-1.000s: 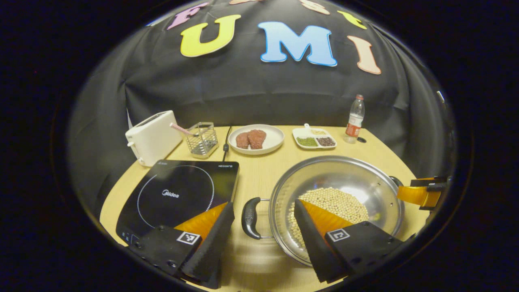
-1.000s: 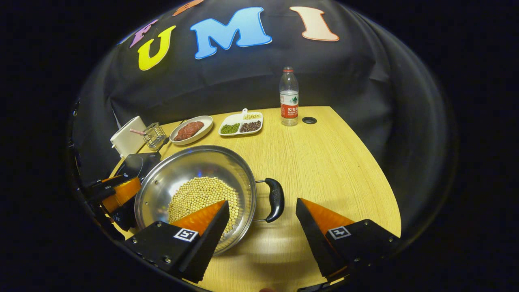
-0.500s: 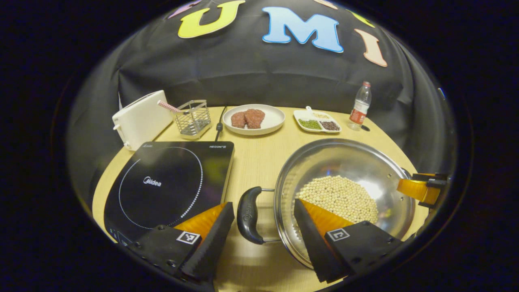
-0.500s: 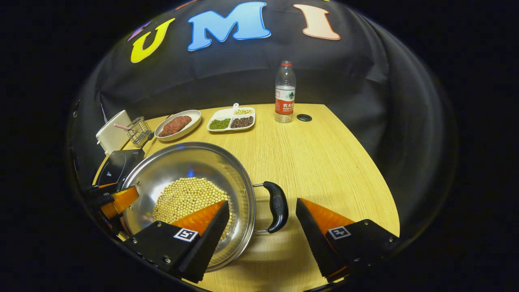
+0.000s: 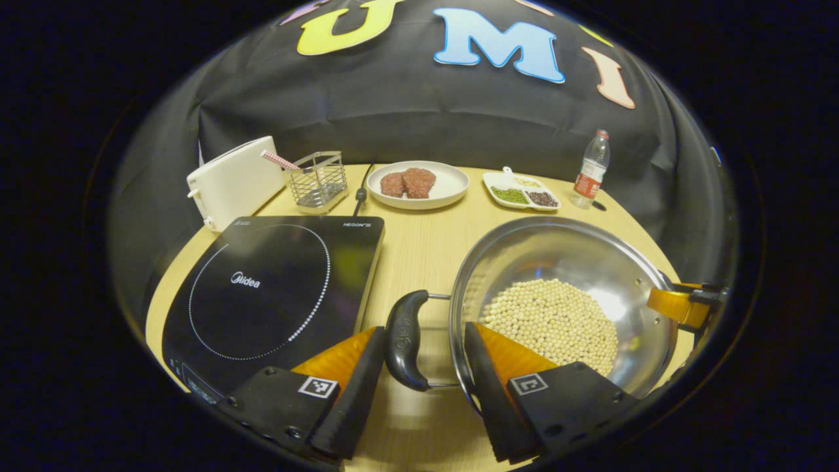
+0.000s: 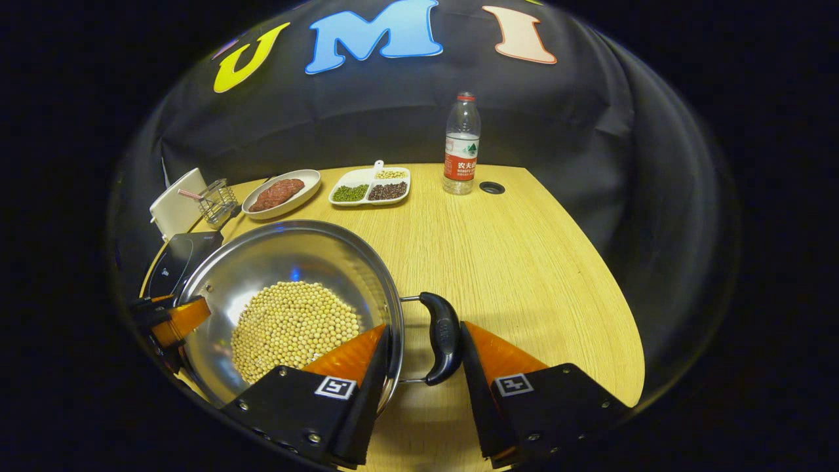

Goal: First push the handle of the pot to place it horizontally, then grasp the pot with both hands and set it on the induction cooktop.

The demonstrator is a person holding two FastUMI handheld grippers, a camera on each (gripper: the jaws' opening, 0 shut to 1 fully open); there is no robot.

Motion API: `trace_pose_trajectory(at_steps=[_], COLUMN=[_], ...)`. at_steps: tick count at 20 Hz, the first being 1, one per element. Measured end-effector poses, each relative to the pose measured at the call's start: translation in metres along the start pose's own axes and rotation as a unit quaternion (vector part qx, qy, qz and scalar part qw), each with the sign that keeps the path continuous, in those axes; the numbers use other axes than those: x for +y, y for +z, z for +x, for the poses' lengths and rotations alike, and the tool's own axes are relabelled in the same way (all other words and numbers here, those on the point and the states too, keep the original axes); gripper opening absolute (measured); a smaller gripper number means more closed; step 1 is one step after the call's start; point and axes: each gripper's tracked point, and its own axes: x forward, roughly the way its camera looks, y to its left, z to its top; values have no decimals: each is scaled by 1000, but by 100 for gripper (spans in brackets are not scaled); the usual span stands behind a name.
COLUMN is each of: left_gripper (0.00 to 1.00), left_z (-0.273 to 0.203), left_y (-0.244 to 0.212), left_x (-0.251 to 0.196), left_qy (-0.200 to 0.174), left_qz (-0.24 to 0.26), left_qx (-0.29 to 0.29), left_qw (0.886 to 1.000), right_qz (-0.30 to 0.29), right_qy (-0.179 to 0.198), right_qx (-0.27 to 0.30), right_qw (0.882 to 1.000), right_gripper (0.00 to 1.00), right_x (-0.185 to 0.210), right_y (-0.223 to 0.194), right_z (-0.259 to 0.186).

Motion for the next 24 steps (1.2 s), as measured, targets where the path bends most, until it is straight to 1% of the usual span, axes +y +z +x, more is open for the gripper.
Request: trace_pose_trajectory(at_steps=[1, 2, 3, 4, 5, 7, 9, 10, 11, 12, 13, 14, 18, 19, 20, 21, 22, 23, 24], left_gripper=[80, 74, 74, 72, 67, 65, 60, 60, 63, 63, 67, 63, 63, 59, 63, 59, 63, 59, 63], left_z=[-1, -1, 0, 0, 0, -2, 0, -1, -3, -8, -11, -16, -32, -38, -44, -48, -52, -56, -60], left_y=[0, 0, 1, 2, 3, 4, 4, 4, 8, 12, 16, 19, 28, 30, 31, 34, 36, 37, 39], left_x=[-1, 1, 1, 1, 0, -1, -1, -2, -3, -6, -8, -10, -9, -9, -7, -4, -1, 3, 9], left_qy=[3, 8, 12, 14, 14, 14, 16, 19, 21, 23, 22, 22, 31, 34, 38, 42, 44, 45, 45], left_qz=[-1, 0, -2, -7, -10, -10, -9, -5, -1, 3, 3, -1, -12, -18, -22, -23, -22, -22, -21], left_qx=[-2, 1, -2, -4, -7, -12, -15, -16, -23, -29, -34, -37, -47, -50, -54, -58, -61, -61, -61], left_qw=[1000, 1000, 1000, 1000, 1000, 1000, 1000, 1000, 1000, 999, 999, 999, 998, 998, 998, 997, 997, 997, 997], right_qz=[2, 2, 4, 1, 1, -2, -1, -7, -8, -5, -4, -4, -19, -22, -25, -25, -23, -21, -21], right_qy=[0, 0, -1, -3, -6, -7, -8, -8, -9, -8, -7, -7, -1, 1, 5, 9, 11, 10, 10], right_qx=[-1, 0, -3, -1, -8, -6, -6, -6, -8, -9, -11, -17, -34, -38, -41, -43, -42, -42, -41], right_qw=[1000, 1000, 1000, 1000, 1000, 1000, 1000, 1000, 1000, 1000, 1000, 1000, 999, 999, 999, 999, 999, 999, 999], right_gripper=[57, 60, 60, 51, 55, 49, 49, 49, 49, 49, 49, 49, 49, 49, 49, 49, 49, 49, 49], right_x=[0, 0, 0, -1, -1, -1, -2, -3, -5, -6, -7, -9, -10, -9, -8, -5, -2, 3, 9], right_y=[0, 0, 1, 0, 0, -2, -1, 0, 1, 4, 7, 12, 29, 32, 36, 38, 40, 39, 38], right_z=[-1, 0, -1, -1, -3, -3, -4, -4, -6, -10, -11, -15, -28, -32, -36, -39, -42, -46, -48])
